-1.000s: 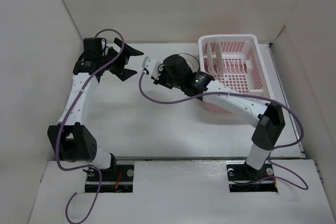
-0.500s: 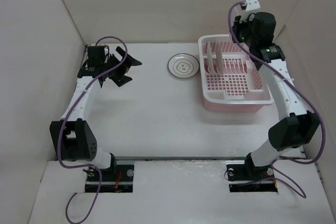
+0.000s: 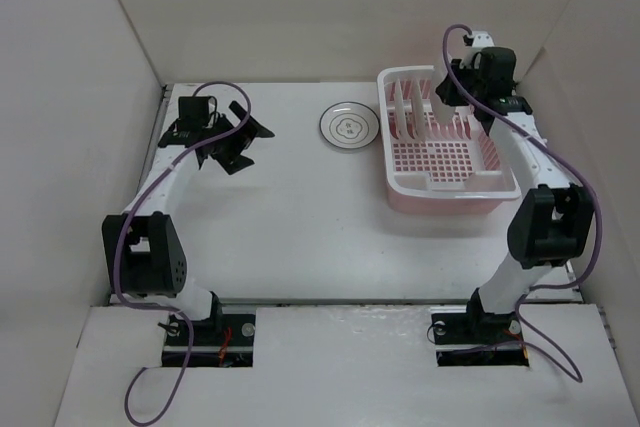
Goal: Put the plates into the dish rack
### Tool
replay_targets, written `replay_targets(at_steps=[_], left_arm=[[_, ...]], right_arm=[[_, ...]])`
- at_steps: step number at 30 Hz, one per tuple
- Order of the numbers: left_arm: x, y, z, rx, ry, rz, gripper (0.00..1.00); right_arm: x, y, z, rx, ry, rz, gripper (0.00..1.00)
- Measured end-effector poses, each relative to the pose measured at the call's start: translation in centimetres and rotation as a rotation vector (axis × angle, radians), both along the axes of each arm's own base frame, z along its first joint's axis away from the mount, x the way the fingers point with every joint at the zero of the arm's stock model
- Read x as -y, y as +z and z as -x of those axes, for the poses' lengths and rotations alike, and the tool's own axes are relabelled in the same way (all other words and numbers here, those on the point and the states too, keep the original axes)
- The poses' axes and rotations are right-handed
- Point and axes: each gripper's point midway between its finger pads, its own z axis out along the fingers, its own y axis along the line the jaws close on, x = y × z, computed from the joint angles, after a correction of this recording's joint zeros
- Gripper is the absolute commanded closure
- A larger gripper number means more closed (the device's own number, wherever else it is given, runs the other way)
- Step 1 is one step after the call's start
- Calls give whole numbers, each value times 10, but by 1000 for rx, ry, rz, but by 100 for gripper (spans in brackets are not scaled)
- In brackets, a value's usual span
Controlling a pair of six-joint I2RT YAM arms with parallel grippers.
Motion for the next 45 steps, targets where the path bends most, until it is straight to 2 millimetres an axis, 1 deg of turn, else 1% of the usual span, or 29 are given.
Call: replay_targets(at_steps=[3,5,13,20,25,27,28,31,33,35,36,37,39,40,42,43,45], left_arm=[[1,-4,-1,-5,-7,-4,0],[1,-6,-1,-6,-10,-8,0],[3,-14,-4,-22,-22,-15,0],[5,-9,-8,-7,-27,-15,0],[5,-8,-11,-3,-28,-16,0],[5,-10,-11,-10,-28,-16,0],[5,-11,-12,-12,-28,-16,0],[5,-15,-12,-22,-28,-16,0],[5,-16,-13,-26,-29,-16,0],[5,-17,-15,-26,-29,-16,0],[5,-17,-16,-26,-29,-16,0],[5,-17,-16,-27,-29,-16,0],[5,-18,-16,-29,-30,-17,0],[5,-19,-16,-30,-30,-17,0],[5,-20,-18,-31,-33,-18,0],[6,-20,-19,-29,-34,-18,0],[6,-21,-22,-26,-36,-17,0]], right_arm=[[0,-17,-4,-35,-4,-7,99],[0,-24,-6,-51,-6,-9,99],[3,-42,-16,-69,-27,1,99],[9,-56,-21,-91,-54,14,99],[11,-71,-25,-117,-69,23,99],[13,-77,-26,-128,-77,28,96],[14,-80,-26,-134,-82,30,96],[16,-89,-27,-157,-93,39,82],[17,-93,-27,-166,-100,42,64],[18,-93,-27,-166,-103,43,58],[18,-92,-28,-163,-103,43,50],[18,-90,-29,-158,-105,43,45],[19,-84,-31,-146,-107,42,37],[19,-81,-33,-138,-109,42,37],[22,-75,-34,-125,-116,40,32],[24,-71,-33,-121,-122,38,23],[33,-61,-30,-109,-152,34,0]])
